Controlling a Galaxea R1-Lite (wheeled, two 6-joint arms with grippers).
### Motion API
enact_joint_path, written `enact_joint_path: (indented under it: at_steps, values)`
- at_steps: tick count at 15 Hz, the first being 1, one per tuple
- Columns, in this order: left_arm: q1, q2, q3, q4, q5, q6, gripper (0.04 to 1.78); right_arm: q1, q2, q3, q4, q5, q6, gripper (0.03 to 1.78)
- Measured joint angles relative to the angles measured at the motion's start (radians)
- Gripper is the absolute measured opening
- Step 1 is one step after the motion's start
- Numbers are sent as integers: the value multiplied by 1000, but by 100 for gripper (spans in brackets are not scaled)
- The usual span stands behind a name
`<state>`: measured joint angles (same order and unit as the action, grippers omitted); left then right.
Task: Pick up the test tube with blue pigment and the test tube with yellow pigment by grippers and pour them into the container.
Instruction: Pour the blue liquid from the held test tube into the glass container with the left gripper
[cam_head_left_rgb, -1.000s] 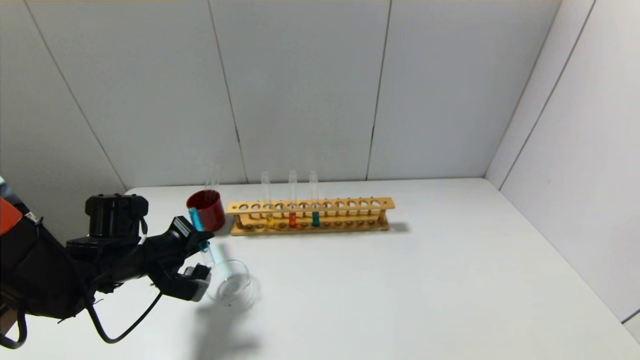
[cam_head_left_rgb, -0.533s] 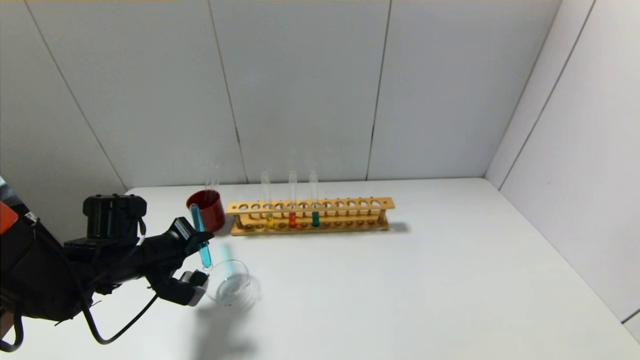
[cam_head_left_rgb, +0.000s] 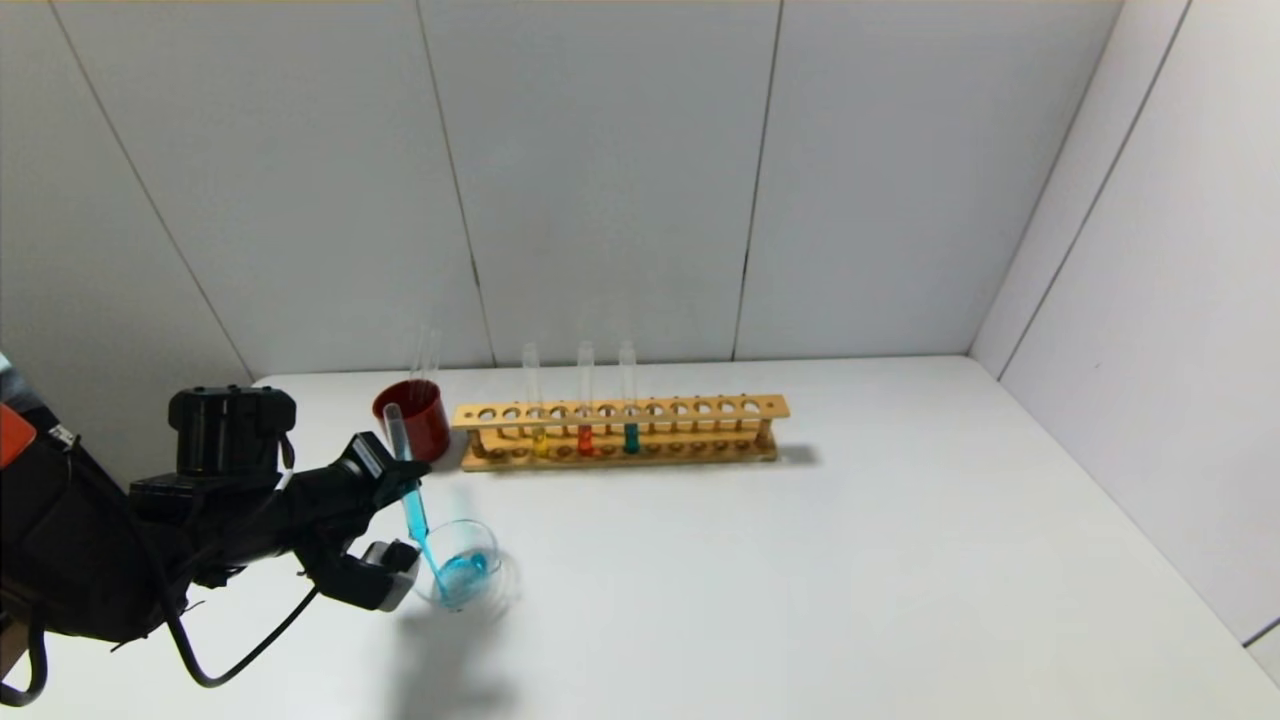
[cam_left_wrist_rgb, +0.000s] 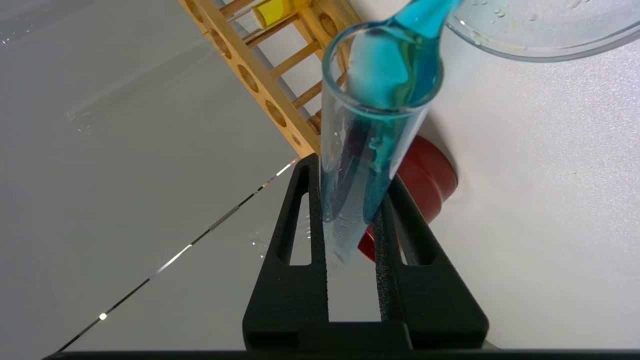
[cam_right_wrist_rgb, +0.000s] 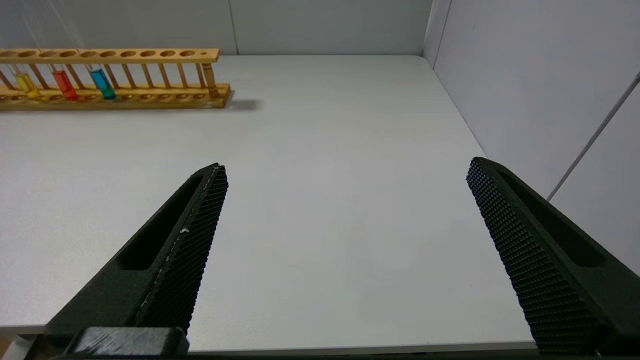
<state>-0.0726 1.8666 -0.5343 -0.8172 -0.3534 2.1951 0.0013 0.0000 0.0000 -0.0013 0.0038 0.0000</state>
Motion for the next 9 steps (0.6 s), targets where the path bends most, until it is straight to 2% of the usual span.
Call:
enact_joint_path:
  at_steps: [9]
  values:
    - [-7, -17, -4, -14, 8, 54, 32, 0, 0, 0, 0, 0, 0, 175]
